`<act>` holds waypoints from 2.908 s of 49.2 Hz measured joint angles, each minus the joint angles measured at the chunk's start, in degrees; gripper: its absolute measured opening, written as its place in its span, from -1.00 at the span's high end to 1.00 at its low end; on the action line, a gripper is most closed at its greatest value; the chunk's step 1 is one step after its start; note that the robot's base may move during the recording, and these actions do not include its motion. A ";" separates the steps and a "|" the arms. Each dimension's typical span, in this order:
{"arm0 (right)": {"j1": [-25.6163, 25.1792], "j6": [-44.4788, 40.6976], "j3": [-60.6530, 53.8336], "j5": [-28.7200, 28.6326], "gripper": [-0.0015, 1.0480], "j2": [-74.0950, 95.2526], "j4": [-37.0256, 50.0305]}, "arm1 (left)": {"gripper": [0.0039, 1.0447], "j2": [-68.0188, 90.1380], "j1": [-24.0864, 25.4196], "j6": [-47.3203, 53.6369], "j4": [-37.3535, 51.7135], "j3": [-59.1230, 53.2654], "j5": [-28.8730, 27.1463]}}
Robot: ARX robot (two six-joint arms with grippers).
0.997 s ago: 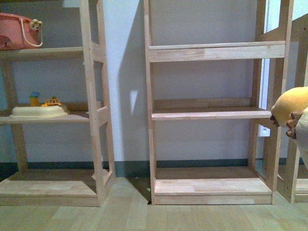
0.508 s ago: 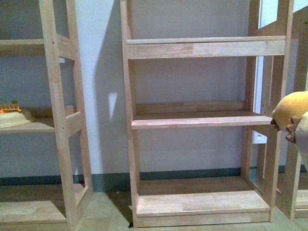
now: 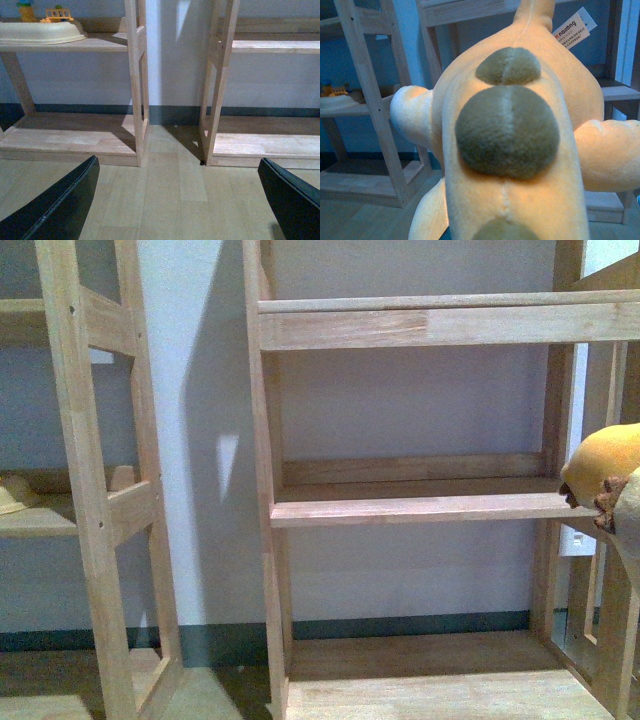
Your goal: Put away toys
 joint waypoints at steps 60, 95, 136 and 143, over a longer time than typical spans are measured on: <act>0.00 0.00 0.00 0.00 0.86 0.04 0.00 | -0.88 0.00 0.00 0.00 0.00 0.02 0.00; -3.50 -5.68 54.40 -4.35 0.86 36.89 -9.18 | -0.88 0.02 0.00 0.00 0.00 0.00 0.00; -0.61 12.59 116.93 -6.75 0.86 88.30 -22.71 | -0.88 0.02 0.00 0.00 0.00 0.02 0.02; 1.29 16.17 124.52 -10.45 0.86 93.98 -25.18 | -0.88 0.00 0.00 0.00 0.00 0.02 0.00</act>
